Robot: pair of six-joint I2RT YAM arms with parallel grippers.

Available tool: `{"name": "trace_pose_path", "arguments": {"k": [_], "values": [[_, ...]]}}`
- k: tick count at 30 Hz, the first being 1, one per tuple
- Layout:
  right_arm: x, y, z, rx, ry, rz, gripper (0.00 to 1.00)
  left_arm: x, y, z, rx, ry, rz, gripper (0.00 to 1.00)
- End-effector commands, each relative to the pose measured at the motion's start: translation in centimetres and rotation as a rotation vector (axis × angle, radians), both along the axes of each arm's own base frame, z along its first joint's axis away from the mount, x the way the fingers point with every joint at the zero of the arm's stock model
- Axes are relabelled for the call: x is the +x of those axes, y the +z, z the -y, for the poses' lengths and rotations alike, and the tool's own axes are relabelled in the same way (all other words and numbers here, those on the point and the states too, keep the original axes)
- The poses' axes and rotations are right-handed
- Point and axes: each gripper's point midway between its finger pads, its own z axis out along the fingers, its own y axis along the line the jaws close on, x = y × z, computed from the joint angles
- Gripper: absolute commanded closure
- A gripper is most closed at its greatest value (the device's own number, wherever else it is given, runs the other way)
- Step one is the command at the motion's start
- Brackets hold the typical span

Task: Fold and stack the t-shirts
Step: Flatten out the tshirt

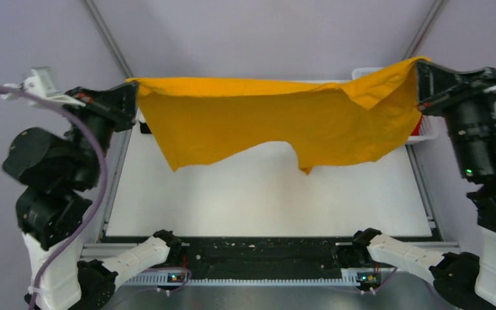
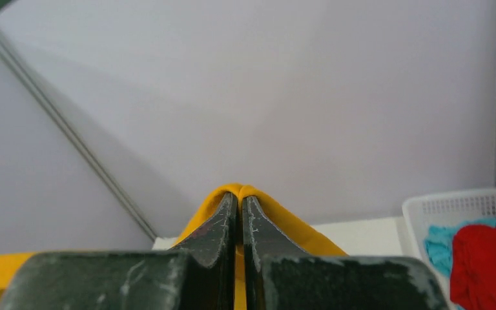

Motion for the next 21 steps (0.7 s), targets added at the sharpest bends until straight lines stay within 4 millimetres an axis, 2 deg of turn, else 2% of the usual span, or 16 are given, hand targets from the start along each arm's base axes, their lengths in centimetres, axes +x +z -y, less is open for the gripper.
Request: {"name": "trace_pose_path", "arguments": {"k": [1,3,6,9,12,14,17,19,21], "values": [[-4.5,4.8,1.1,-0.066,0.090,0.151,1.00,-4.8,3.9,-2.0,0.006,-0.045,0.120,1.00],[-6.5,6.6,1.8,-0.048,0.118,0.210,1.00,-6.6,4.9,-2.4,-0.015,-0.078,0.168,1.00],[-9.1,8.1,1.9,-0.044,0.191,0.280,1.00,-8.5,5.5,-2.3,-0.024,-0.135,0.208,1.00],[-10.8,8.5,1.7,-0.042,0.253,0.316,1.00,-9.8,5.6,-1.6,-0.023,-0.204,0.224,1.00],[-11.2,8.2,1.7,-0.040,0.269,0.318,1.00,-10.3,5.5,-1.2,-0.026,-0.237,0.227,1.00],[-11.0,7.8,1.8,-0.037,0.258,0.307,1.00,-10.3,5.3,-1.0,-0.024,-0.246,0.223,1.00],[-9.3,6.5,1.9,-0.032,0.207,0.256,1.00,-8.6,4.0,-0.8,-0.013,-0.208,0.185,1.00],[-7.2,5.0,1.6,-0.038,0.154,0.207,1.00,-6.1,2.3,-0.7,-0.002,-0.144,0.128,1.00],[-4.1,2.7,2.0,-0.041,0.038,0.127,1.00,-2.8,-0.5,-0.5,0.020,-0.061,0.038,1.00]]}}
